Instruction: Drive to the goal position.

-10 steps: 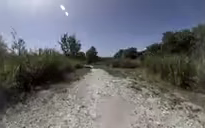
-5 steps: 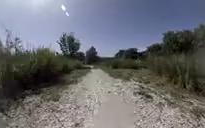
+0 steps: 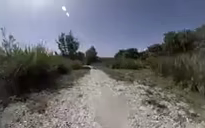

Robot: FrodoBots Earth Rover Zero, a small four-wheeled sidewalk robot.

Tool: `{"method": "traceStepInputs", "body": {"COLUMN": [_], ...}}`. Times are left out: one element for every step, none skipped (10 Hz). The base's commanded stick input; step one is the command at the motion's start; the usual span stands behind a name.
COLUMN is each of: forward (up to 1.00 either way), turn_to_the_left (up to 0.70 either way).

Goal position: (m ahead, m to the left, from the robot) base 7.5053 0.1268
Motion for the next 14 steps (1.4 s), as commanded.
{"method": "traceStepInputs", "body": {"forward": [0.70, 0.70, 0.70, 0.70, 0.70, 0.70, 0.70, 0.70, 0.70, 0.70, 0.70, 0.70, 0.70, 0.70], "turn_to_the_left": [0.00, 0.00, 0.00, 0.00, 0.00, 0.00, 0.00, 0.00, 0.00, 0.00, 0.00, 0.00, 0.00, 0.00]}}
